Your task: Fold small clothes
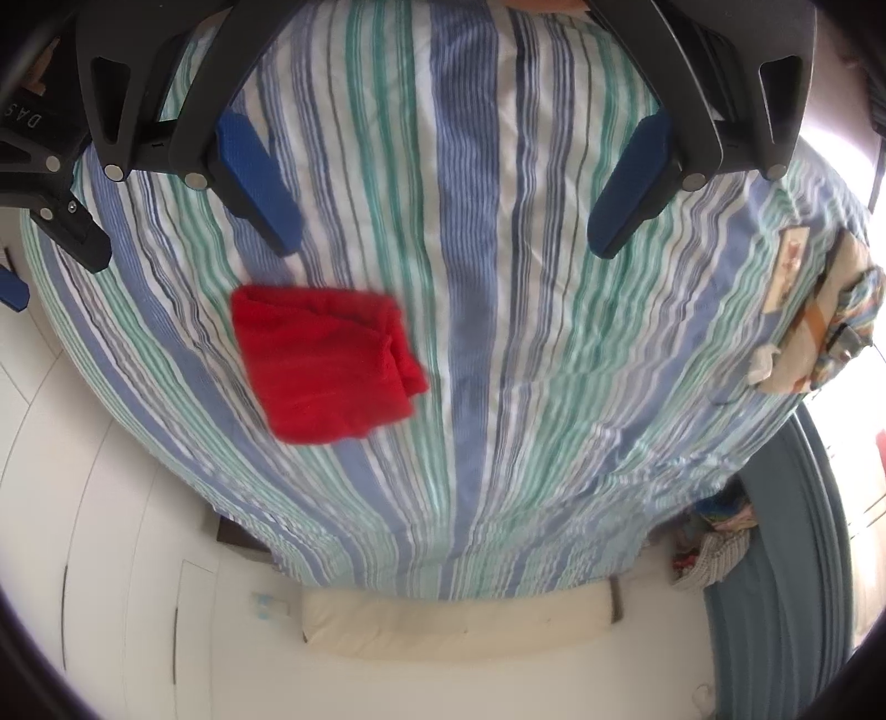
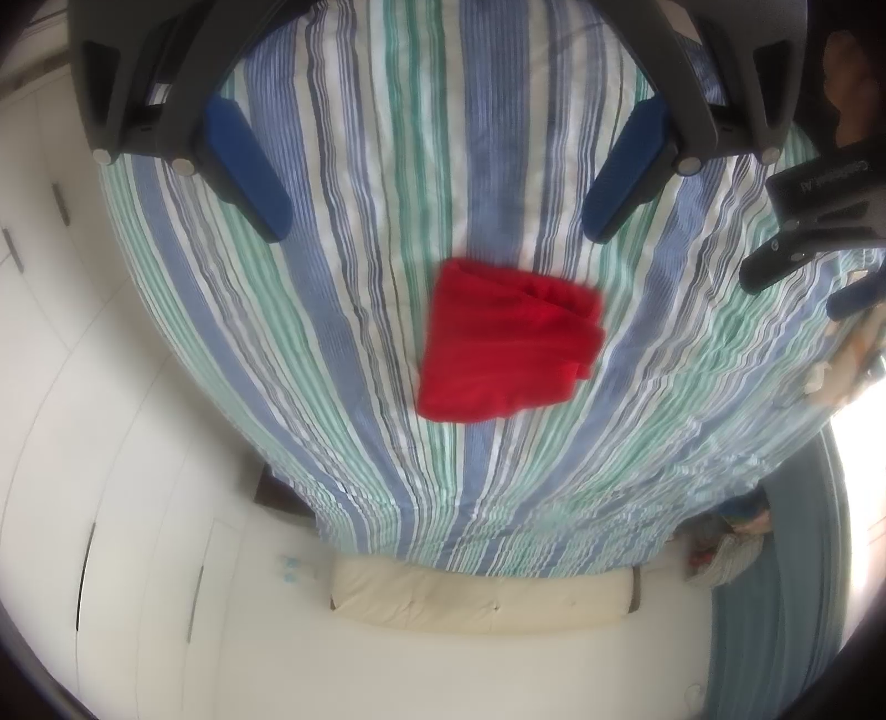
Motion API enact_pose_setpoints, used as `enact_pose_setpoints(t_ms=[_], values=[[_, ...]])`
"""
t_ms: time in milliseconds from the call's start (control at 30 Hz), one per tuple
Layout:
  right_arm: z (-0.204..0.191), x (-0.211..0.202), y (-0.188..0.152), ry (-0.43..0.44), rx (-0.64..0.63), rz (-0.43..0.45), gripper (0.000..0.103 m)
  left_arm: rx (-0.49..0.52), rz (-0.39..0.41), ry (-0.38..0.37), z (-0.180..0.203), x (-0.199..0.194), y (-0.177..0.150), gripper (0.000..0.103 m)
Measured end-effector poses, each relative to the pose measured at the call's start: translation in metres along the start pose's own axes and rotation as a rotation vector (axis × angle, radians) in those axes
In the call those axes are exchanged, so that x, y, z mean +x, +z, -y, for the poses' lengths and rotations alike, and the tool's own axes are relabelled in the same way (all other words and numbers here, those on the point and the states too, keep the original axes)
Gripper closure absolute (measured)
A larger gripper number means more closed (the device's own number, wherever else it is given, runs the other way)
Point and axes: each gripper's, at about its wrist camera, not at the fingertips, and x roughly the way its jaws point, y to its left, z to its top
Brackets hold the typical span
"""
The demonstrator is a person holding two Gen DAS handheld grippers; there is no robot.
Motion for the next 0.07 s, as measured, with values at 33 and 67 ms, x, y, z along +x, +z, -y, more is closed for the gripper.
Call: enact_pose_setpoints(t_ms=[33, 67], values=[[0.0002, 0.0001, -0.0001, -0.001, 0.001, 0.001, 0.000, 0.012, 0.006, 0.000, 0.0020, -0.0014, -0.0001, 0.000], [0.0009, 0.0002, 0.0002, -0.002, 0.003, 0.000, 0.000, 0.025, 0.009, 0.002, 0.0041, -0.0023, 0.0004, 0.000]])
